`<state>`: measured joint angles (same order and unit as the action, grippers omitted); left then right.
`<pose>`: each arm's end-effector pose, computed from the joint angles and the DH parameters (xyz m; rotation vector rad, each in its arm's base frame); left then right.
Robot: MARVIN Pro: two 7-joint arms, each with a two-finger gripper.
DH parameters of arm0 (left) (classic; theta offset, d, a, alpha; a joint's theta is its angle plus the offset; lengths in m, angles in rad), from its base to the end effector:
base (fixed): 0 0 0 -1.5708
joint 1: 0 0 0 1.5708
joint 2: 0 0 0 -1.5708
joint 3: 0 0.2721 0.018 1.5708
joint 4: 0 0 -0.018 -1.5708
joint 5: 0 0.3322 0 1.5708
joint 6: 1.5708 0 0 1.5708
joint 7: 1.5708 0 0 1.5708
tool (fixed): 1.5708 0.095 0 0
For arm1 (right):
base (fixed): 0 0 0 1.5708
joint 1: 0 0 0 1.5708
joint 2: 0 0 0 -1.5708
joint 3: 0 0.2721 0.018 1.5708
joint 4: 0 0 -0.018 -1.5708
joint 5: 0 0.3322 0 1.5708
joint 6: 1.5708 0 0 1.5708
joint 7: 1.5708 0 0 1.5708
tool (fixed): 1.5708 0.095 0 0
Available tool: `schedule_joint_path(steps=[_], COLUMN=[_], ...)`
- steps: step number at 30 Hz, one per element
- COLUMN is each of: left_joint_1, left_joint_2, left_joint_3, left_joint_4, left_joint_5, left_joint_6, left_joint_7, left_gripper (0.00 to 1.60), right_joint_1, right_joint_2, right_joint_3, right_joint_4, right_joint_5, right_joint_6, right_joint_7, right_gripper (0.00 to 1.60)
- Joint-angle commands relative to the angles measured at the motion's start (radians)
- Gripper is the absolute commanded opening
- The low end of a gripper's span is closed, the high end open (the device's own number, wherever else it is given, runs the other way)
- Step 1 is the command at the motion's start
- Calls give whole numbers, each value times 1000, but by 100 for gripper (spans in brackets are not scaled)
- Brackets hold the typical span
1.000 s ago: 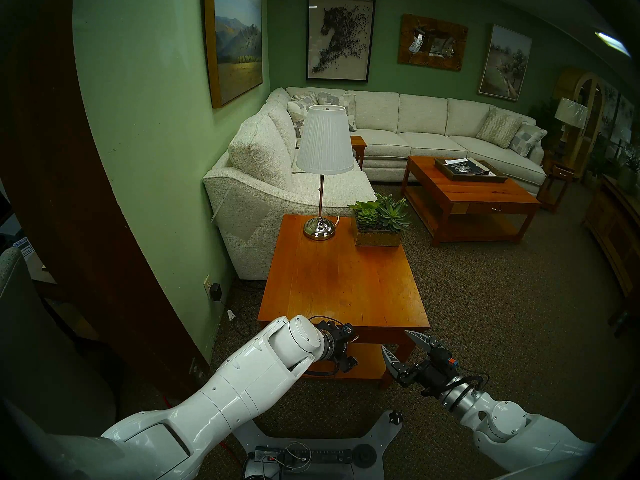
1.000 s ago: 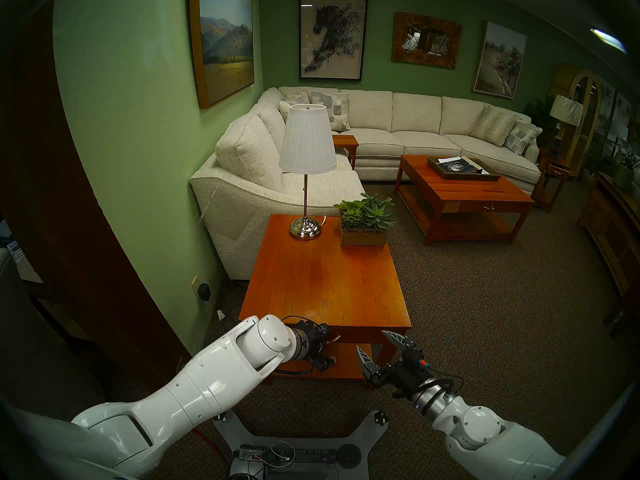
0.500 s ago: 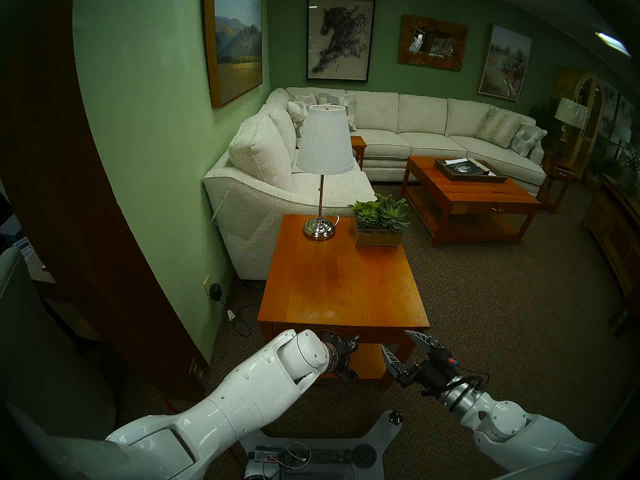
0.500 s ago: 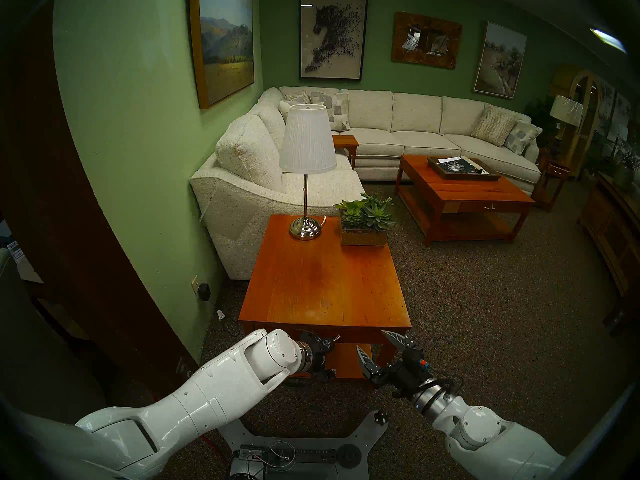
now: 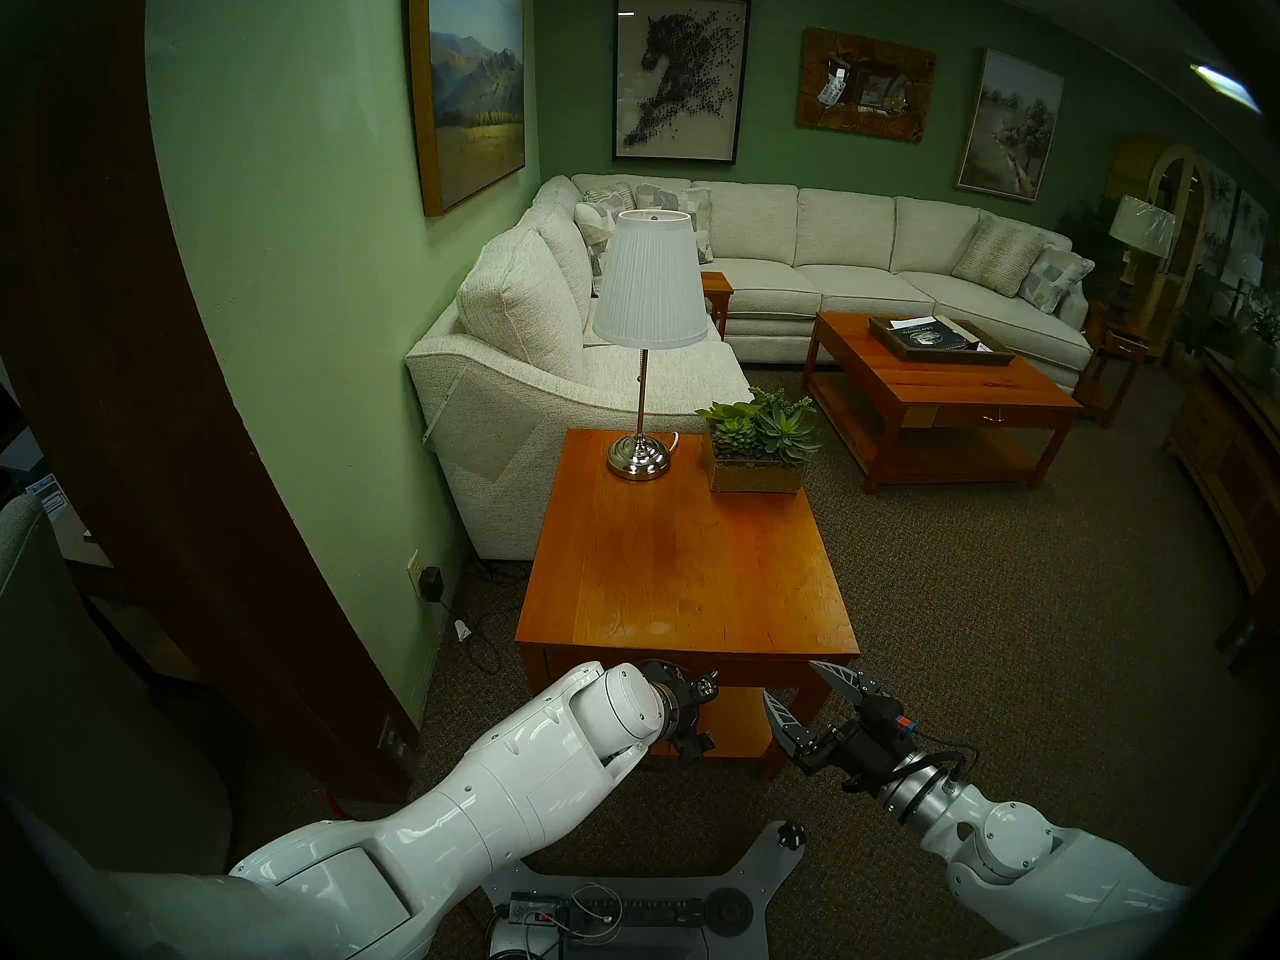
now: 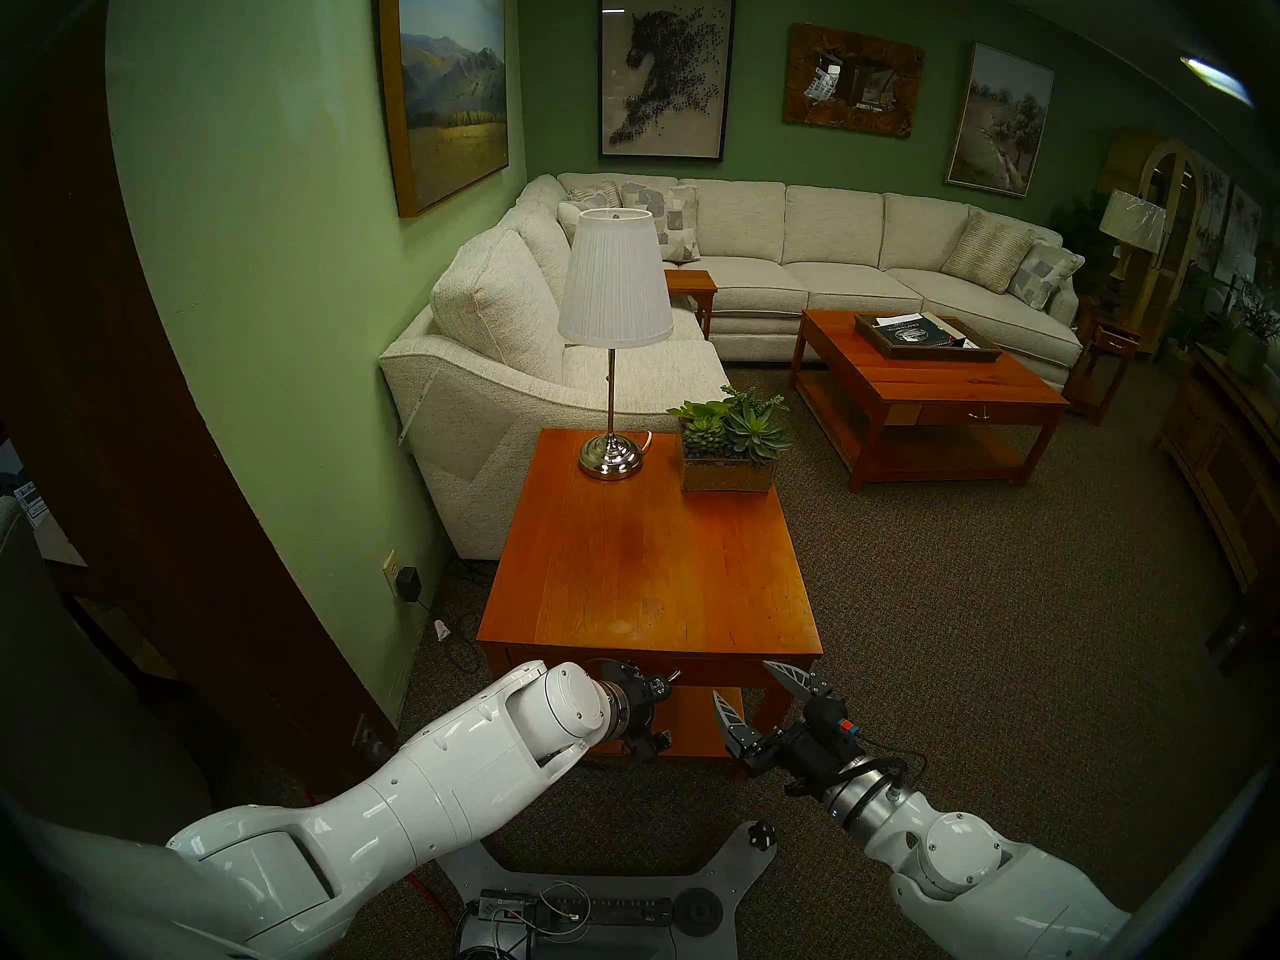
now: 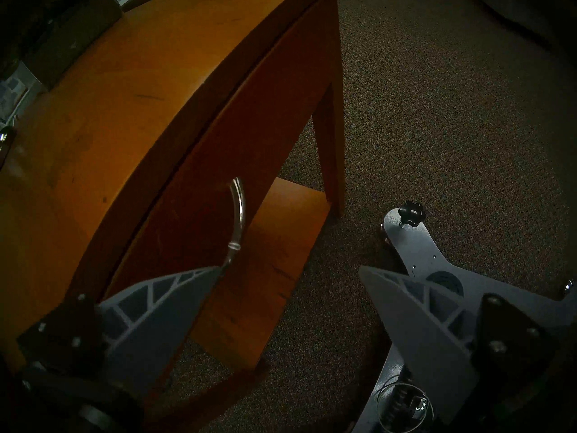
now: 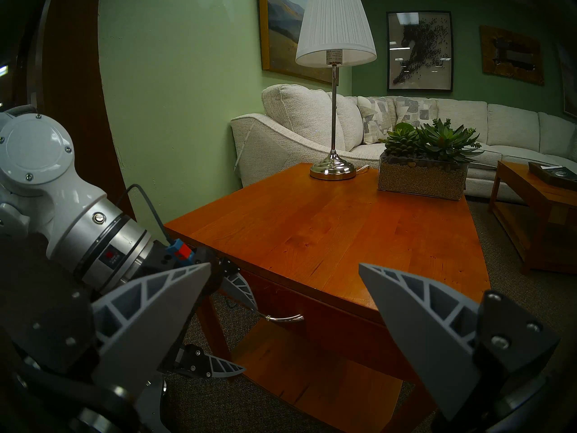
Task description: Open the drawer, take out the contents and close the drawer
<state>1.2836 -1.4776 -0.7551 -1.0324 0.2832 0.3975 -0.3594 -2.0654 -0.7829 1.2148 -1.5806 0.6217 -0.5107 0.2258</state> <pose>0.3678 -0.2138 -0.4739 2.3214 -1.6447 0.9640 0.2311 -0.0680 -0.4285 -2.1009 -0.5194 -1.6929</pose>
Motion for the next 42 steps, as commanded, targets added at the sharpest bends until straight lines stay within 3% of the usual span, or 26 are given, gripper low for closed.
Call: schedule_joint_path(steps=[1, 12, 33, 42], left_joint_1=[-42, -60, -152, -127], left_joint_2=[-36, -55, -134, -112], left_joint_3=[-2, -10, -29, -4], left_joint_4=[2, 58, 303, 278], left_joint_5=[5, 12, 21, 37], left_joint_6=[-33, -57, -149, -167], left_joint_7=[15, 26, 52, 20], left_gripper=[160, 160, 160, 160], right_joint_1=[8, 8, 9, 8], right_joint_2=[2, 2, 2, 2], right_joint_3=[9, 9, 9, 10], right_joint_4=[-24, -24, -23, -24], right_joint_5=[2, 2, 2, 2], right_joint_6=[-7, -7, -7, -7], right_joint_7=[-1, -1, 0, -1], right_gripper=[160, 160, 160, 160])
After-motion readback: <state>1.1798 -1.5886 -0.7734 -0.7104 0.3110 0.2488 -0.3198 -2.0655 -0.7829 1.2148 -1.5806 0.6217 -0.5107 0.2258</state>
